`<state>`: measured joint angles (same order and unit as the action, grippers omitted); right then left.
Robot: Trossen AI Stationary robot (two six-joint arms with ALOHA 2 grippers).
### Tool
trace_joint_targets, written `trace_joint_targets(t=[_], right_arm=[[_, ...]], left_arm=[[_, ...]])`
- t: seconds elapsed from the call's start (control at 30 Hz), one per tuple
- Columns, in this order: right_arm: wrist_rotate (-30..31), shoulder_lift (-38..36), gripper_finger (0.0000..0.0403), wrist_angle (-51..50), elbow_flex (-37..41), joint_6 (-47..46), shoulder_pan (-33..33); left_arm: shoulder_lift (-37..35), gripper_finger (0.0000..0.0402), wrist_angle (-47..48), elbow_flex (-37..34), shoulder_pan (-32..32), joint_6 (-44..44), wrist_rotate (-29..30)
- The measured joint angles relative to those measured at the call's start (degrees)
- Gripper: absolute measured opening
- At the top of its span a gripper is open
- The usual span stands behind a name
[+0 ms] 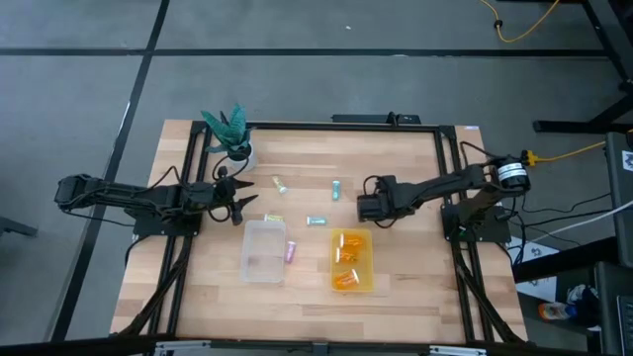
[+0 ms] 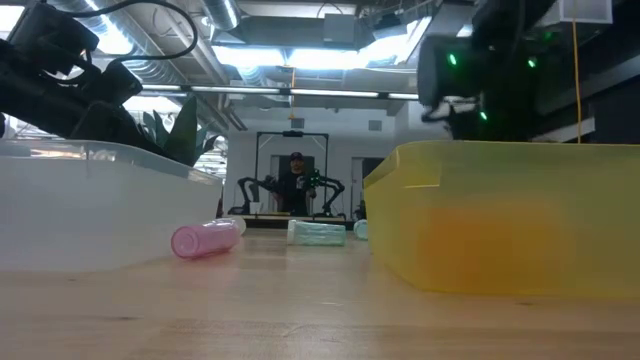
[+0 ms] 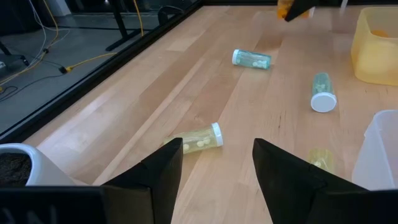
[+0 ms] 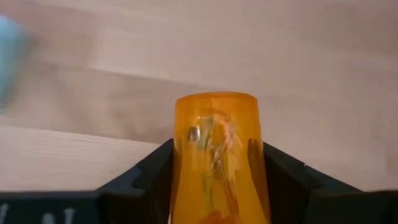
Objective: Pick and place medicine bottles into bin by pill shape (circle, oval)
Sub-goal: Put the orange pill bottle into the yellow bin
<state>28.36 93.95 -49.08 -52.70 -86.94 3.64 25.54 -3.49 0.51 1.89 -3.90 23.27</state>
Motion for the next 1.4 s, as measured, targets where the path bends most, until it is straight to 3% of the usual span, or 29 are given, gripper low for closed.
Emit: trace_joint_targets(t=[0.23, 0.33, 0.73, 0.97, 1.13, 1.4], right_arm=[[3.31, -1.84, 0.0192, 1.14, -8.03, 15.25, 0.05], [1.57, -1.77, 0.0192, 3.33, -11.75, 24.03, 0.28], [-27.33, -1.77, 0.0193, 15.97, -15.53, 48.13, 3.36], [-32.96, -1.77, 0.0193, 15.78, -15.50, 43.07, 8.07], [-33.06, -1.77, 0.0193, 15.80, -15.50, 36.62, 10.74], [-33.05, -1.77, 0.0193, 16.00, -15.50, 36.49, 13.16]], left_arm=[[-0.02, 0.0190, 0.00, 0.00, 0.00, -0.04, 0.00], [0.00, 0.0190, -0.01, 0.00, 0.01, -0.07, 0.01], [-0.02, 0.0190, 0.00, 0.00, 0.00, -0.23, 0.00], [-0.02, 0.0190, 0.00, 0.00, 0.00, -0.20, 0.00], [-0.02, 0.0190, 0.00, 0.00, 0.02, -0.20, 0.00], [-0.01, 0.0190, 0.00, 0.00, 0.00, -0.17, 0.00]])
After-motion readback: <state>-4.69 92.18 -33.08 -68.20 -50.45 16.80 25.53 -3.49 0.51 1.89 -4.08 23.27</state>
